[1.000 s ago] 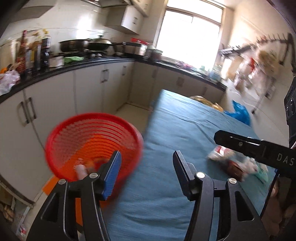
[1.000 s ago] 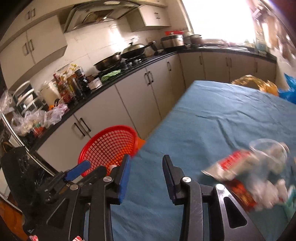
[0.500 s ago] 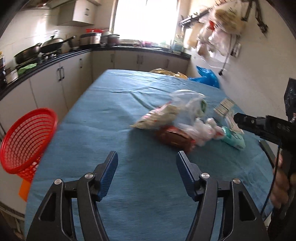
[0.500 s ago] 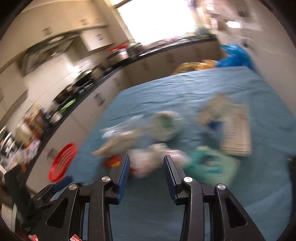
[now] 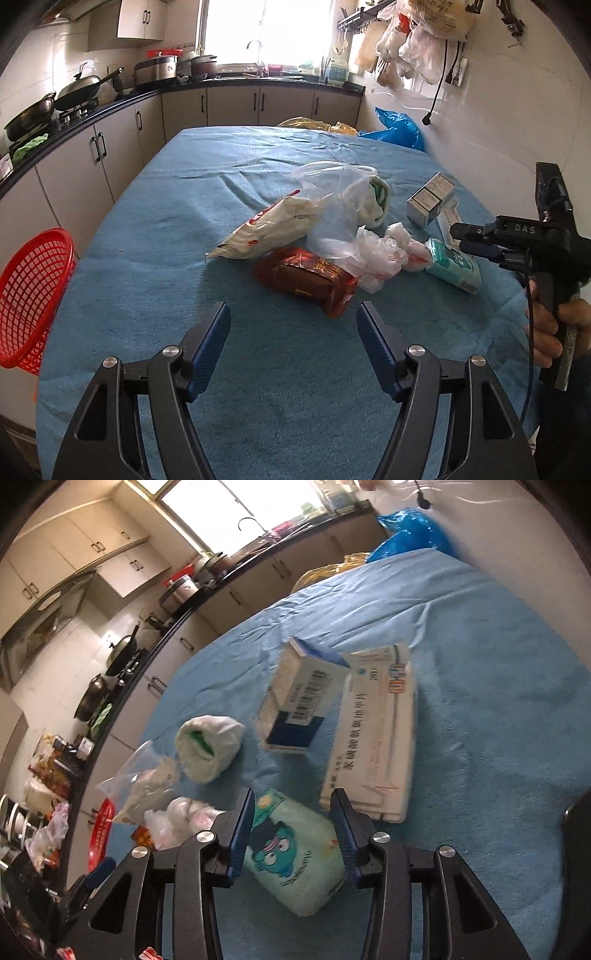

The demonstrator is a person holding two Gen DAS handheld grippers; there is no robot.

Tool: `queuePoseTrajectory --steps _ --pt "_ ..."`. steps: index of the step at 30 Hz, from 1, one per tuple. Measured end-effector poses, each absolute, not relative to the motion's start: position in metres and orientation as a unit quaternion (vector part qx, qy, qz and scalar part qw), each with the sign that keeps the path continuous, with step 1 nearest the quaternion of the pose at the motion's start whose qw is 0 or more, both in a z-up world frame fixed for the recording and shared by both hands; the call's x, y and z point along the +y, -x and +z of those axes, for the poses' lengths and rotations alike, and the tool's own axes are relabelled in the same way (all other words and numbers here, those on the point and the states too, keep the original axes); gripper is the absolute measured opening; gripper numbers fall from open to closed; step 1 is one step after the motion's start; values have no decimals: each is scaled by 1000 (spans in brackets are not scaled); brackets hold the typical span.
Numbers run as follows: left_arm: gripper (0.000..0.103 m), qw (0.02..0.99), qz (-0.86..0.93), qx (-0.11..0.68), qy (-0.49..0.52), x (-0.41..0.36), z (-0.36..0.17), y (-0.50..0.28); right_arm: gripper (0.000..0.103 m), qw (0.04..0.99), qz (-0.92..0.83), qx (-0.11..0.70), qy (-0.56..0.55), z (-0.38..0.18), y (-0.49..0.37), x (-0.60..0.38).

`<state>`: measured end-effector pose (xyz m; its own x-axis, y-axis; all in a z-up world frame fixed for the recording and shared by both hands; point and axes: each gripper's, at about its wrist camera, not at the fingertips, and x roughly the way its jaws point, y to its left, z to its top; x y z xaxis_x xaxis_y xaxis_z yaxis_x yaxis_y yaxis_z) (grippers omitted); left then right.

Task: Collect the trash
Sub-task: 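Close the right tool on the green wipes pack, then close the left tool on the red-brown snack bag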

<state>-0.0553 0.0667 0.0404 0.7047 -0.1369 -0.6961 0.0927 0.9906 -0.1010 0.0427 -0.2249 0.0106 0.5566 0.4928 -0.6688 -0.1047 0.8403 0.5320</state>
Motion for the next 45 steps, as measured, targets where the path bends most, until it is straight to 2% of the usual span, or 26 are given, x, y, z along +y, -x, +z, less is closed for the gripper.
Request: queuePoseTrajectory --steps 2,6,9,11,14,17,19,22,26,29,32,34,36,39,40,41,42,45 --pt "70 921 -60 384 33 67 40 51 60 851 191 441 -210 10 -38 -219" --pt "70 917 -57 392 42 69 41 47 61 847 234 449 -163 12 -23 -200" --pt "71 915 -51 396 46 71 42 44 63 849 271 445 -87 18 -5 -179" --pt "72 913 -48 401 56 73 41 41 72 861 273 428 -15 20 7 -164" --pt "73 906 -45 413 75 75 39 34 74 883 234 402 66 18 15 -152" --pt "74 900 -40 425 83 71 36 26 74 881 240 401 68 13 15 -156" --pt "79 898 -33 432 79 66 34 22 67 879 242 405 70 9 14 -157" --pt "80 894 -21 440 85 61 31 14 48 875 253 408 59 6 13 -156" --pt "80 889 0 450 90 55 27 -1 34 879 257 400 42 7 14 -163" --pt "79 889 4 448 94 50 25 -8 31 878 262 401 25 7 12 -168" --pt "64 891 11 445 86 46 23 -15 30 878 262 399 25 8 13 -164" --pt "48 889 7 449 86 44 19 -19 30 878 263 400 24 8 13 -164" --pt "48 892 6 444 81 43 18 -19 30 877 263 401 24 8 14 -165" --pt "39 896 1 439 67 42 18 -14 32 878 262 401 28 9 15 -162" --pt "39 897 0 438 63 42 18 -11 34 878 261 400 32 9 16 -161" --pt "39 898 0 436 57 43 19 -8 42 878 262 400 36 8 16 -160" --pt "39 899 1 434 52 44 19 -5 45 876 264 401 41 7 17 -158" --pt "39 902 -10 429 45 47 19 2 46 878 262 398 55 5 19 -152"
